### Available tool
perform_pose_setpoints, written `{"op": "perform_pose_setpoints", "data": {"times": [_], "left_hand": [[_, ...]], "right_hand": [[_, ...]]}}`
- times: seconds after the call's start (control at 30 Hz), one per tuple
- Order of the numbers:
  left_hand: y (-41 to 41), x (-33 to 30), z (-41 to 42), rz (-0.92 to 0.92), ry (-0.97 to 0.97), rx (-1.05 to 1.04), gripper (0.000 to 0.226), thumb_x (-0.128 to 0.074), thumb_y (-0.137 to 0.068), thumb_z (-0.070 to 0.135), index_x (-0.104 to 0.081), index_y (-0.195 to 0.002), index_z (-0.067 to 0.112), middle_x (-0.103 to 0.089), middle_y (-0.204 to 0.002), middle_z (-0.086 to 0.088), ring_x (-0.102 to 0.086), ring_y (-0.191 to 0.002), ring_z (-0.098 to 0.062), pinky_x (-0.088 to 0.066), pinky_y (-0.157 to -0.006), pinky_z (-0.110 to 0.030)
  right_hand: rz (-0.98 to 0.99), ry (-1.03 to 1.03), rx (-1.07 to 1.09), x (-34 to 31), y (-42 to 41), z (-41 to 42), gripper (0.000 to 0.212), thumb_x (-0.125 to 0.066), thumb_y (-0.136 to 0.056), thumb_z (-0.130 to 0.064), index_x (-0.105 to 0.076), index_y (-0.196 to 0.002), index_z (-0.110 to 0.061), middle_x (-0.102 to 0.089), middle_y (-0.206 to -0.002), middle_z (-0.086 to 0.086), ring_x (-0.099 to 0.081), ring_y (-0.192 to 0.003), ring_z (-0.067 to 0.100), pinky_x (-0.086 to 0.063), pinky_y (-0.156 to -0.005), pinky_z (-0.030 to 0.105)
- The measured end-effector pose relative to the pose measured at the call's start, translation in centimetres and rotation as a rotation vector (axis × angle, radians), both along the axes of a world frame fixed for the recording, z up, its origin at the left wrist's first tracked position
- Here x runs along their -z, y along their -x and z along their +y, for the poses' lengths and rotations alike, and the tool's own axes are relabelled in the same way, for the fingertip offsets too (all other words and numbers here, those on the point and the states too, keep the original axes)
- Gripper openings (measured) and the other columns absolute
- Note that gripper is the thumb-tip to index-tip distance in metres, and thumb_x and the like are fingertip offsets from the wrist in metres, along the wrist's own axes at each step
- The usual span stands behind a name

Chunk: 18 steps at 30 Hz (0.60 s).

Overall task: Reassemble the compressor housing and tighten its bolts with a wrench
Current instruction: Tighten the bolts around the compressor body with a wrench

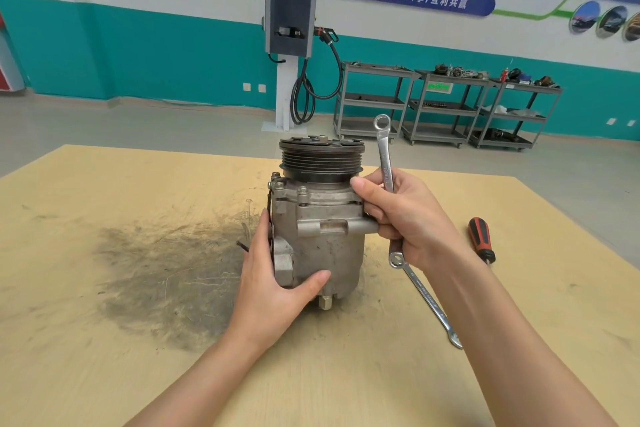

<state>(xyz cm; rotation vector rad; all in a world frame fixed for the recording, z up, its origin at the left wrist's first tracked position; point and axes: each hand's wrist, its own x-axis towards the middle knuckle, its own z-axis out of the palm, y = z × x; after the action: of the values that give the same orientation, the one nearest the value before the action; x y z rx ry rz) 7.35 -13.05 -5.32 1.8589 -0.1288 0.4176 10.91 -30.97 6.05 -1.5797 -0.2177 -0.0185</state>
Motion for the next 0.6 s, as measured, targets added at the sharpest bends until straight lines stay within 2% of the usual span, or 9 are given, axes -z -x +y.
{"op": "perform_pose_setpoints", "data": {"times": [0.1, 0.27, 0.47, 0.6], "left_hand": [[0.03, 0.02, -0.01, -0.002, 0.006, 0.001, 0.116, -0.088, -0.068, 0.04, -0.012, -0.155, 0.037, -0.031, -0.154, 0.021, -0.027, -0.144, -0.005, -0.028, -0.119, -0.043], [-0.01, 0.01, 0.02, -0.004, 0.006, 0.004, 0.116, -0.087, -0.067, 0.039, -0.012, -0.156, 0.034, -0.032, -0.155, 0.018, -0.028, -0.144, -0.005, -0.028, -0.119, -0.042], [0.04, -0.13, -0.05, 0.003, 0.015, 0.015, 0.119, -0.078, -0.06, 0.057, -0.011, -0.156, 0.036, -0.03, -0.155, 0.019, -0.027, -0.144, -0.005, -0.028, -0.119, -0.043], [0.04, -0.1, -0.05, 0.004, 0.011, 0.015, 0.117, -0.084, -0.065, 0.046, -0.011, -0.156, 0.035, -0.031, -0.155, 0.019, -0.028, -0.144, -0.005, -0.028, -0.119, -0.043]], "right_hand": [[-0.048, 0.058, 0.036, 0.0, -0.01, 0.07, 0.017, -0.07, -0.087, -0.022, -0.057, -0.08, -0.012, -0.043, -0.045, -0.005, -0.03, -0.037, 0.005, -0.022, -0.033, 0.016], [0.062, -0.064, -0.127, -0.36, -0.03, -0.77, 0.017, -0.056, -0.095, -0.021, -0.068, -0.092, -0.009, -0.044, -0.051, 0.0, -0.025, -0.038, 0.004, -0.017, -0.033, 0.015], [0.009, 0.01, 0.027, 0.09, -0.12, 0.05, 0.021, -0.071, -0.086, -0.023, -0.055, -0.075, -0.014, -0.042, -0.045, -0.005, -0.028, -0.036, 0.004, -0.021, -0.032, 0.015], [0.066, -0.053, -0.086, -0.23, -0.14, -0.61, 0.014, -0.064, -0.09, -0.025, -0.062, -0.088, -0.011, -0.045, -0.049, -0.001, -0.025, -0.038, 0.004, -0.019, -0.033, 0.015]]}}
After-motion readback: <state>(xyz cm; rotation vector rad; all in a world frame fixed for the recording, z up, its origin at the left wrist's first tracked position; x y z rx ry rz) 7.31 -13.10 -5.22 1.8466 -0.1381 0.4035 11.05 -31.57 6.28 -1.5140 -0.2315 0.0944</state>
